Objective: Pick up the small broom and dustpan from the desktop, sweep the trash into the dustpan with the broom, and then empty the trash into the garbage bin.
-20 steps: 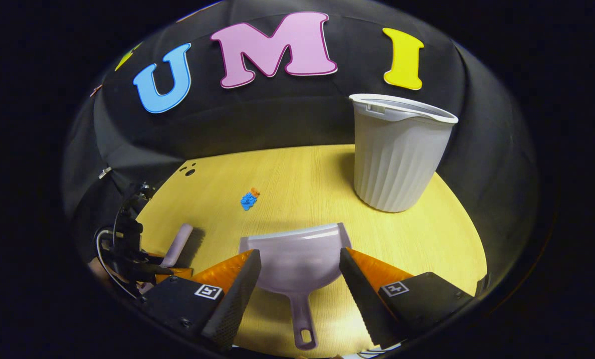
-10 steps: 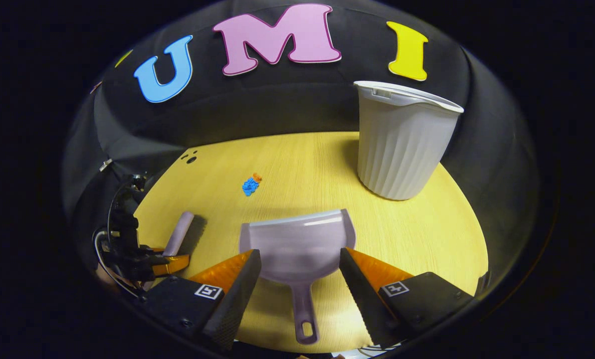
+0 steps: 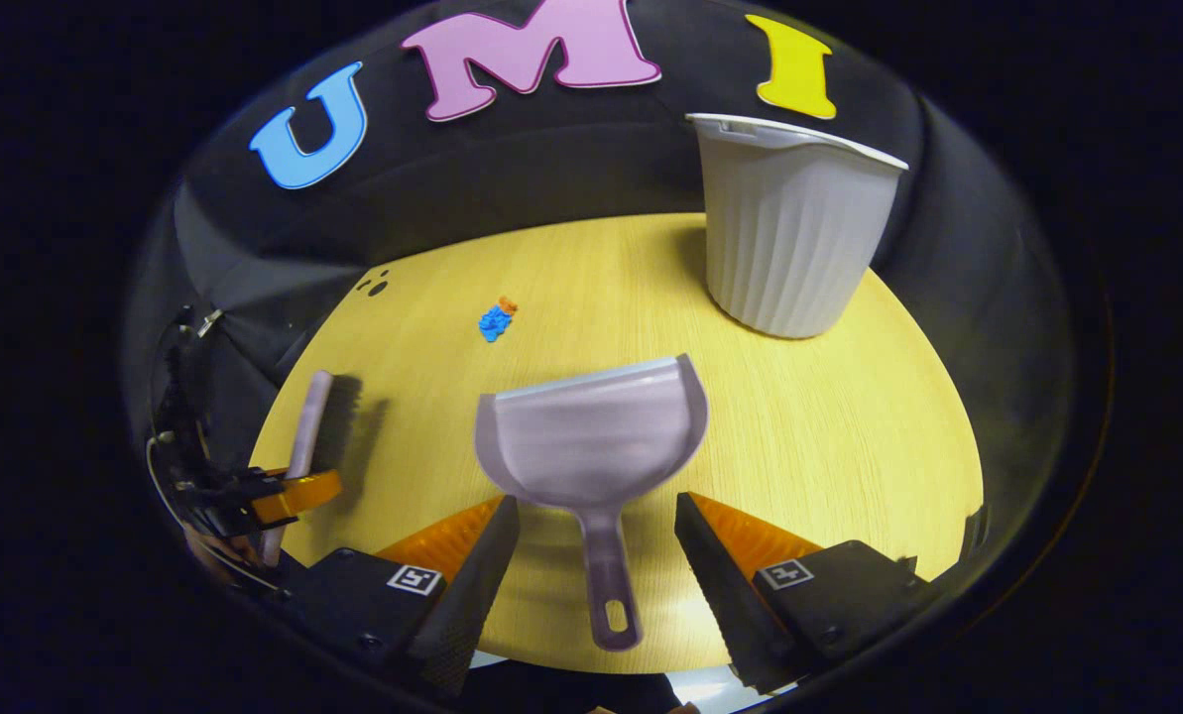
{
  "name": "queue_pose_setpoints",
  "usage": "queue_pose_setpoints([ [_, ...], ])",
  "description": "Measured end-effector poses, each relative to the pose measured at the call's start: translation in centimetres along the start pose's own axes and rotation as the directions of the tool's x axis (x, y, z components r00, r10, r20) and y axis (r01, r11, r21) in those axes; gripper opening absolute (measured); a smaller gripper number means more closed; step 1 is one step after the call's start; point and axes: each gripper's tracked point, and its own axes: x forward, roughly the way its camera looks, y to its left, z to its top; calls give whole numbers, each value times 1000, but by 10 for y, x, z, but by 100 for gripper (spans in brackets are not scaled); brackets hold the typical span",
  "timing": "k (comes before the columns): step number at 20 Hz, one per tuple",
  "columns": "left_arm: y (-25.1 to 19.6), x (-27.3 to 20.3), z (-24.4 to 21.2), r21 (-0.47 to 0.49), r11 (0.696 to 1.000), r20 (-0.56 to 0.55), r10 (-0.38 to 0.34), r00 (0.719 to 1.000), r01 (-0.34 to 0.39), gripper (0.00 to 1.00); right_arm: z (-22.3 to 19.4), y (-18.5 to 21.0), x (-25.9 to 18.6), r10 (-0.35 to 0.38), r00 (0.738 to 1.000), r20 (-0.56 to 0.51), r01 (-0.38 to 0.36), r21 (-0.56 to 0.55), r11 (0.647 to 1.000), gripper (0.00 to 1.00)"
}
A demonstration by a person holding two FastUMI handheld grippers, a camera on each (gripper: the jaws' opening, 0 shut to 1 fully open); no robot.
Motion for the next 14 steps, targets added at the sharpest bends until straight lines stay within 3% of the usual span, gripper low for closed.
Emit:
queue_pose_setpoints([
  [6, 0, -33, 28, 5, 1000, 90, 8, 996, -8, 25, -43, -14, 31, -45, 989, -138, 40, -36, 999, 99],
  [14, 0, -20, 41, -36, 999, 41, 36, 998, -34, 25, -54, -16, 77, -64, 975, -214, 58, -35, 998, 99],
])
